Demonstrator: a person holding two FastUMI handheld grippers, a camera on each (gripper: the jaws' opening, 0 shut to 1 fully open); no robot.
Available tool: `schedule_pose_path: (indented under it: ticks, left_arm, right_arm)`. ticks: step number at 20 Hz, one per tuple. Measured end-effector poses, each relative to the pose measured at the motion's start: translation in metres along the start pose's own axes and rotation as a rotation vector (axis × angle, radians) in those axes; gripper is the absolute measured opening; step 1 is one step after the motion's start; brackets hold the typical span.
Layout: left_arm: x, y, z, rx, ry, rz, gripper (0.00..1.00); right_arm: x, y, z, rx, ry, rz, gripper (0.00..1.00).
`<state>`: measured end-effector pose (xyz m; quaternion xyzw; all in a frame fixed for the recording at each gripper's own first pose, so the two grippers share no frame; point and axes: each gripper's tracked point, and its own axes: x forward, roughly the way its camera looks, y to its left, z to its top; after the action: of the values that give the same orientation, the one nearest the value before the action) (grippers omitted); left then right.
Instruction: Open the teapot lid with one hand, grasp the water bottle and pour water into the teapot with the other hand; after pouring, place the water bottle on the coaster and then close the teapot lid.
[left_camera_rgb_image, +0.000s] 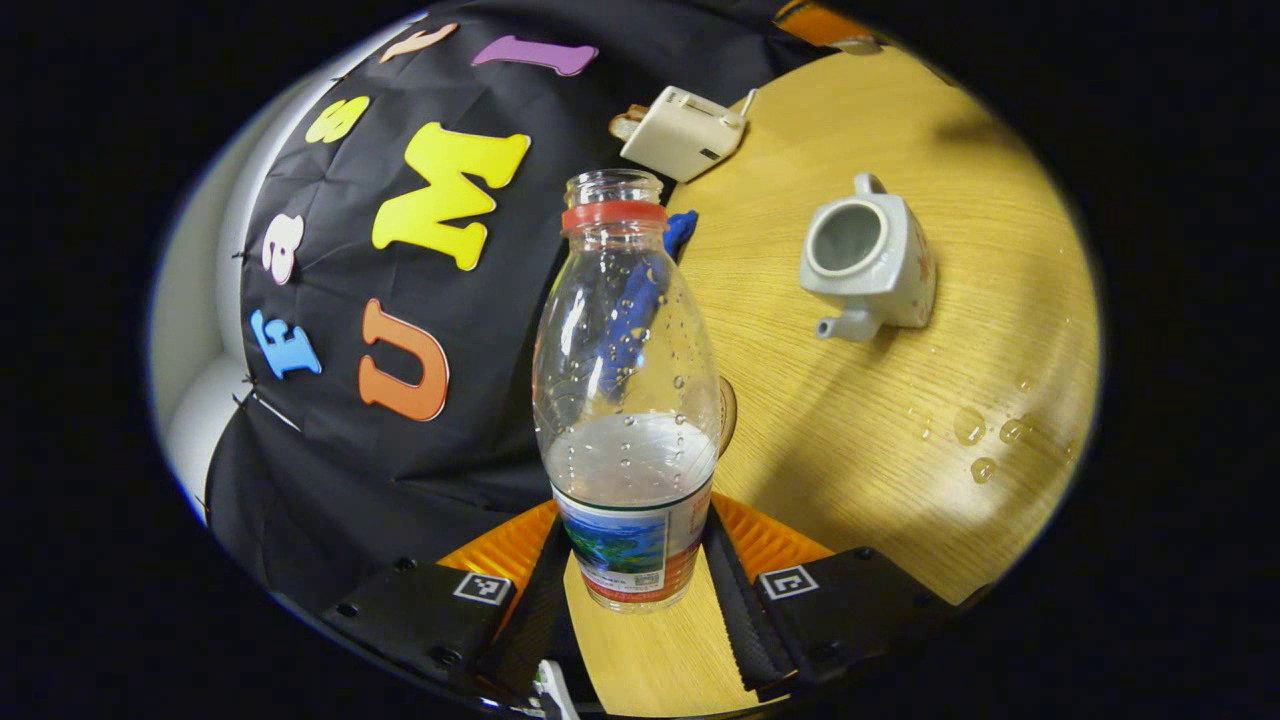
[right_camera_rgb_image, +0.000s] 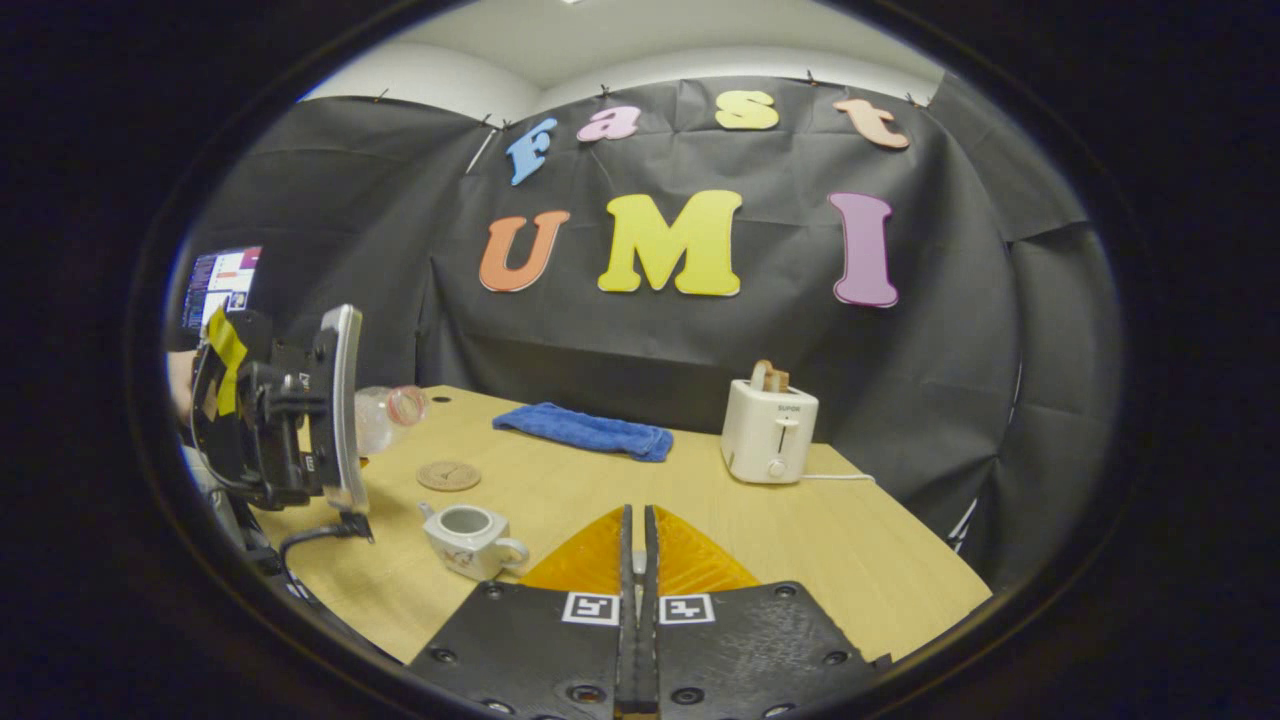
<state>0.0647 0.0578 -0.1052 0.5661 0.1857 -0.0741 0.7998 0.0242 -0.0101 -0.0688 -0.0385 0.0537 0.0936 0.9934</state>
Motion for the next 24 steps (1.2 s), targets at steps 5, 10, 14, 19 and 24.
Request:
schedule_pose_path:
  ticks: [5,10,14,19,24]
  left_arm:
    - [-0.004,-0.008,-0.001,0.139,0.045,0.013,0.79]
    - [-0.002,0.005,0.008,0.262,0.058,0.071,0.75]
    - [-0.003,0.009,0.010,0.346,0.078,0.097,0.75]
    - [-0.005,0.015,0.015,0.405,0.087,0.134,0.75]
    - [-0.006,0.024,0.022,0.451,0.092,0.164,0.78]
  right_arm:
    - [-0.004,-0.014,-0.005,0.002,-0.001,-0.020,0.00]
    - [-0.008,-0.019,-0.009,0.012,0.004,-0.021,0.00]
    - [-0.011,-0.026,-0.010,0.018,-0.001,-0.033,0.00]
    - [-0.012,-0.027,-0.013,0.021,0.000,-0.035,0.00]
    - [-0.014,-0.027,-0.012,0.025,-0.005,-0.032,0.00]
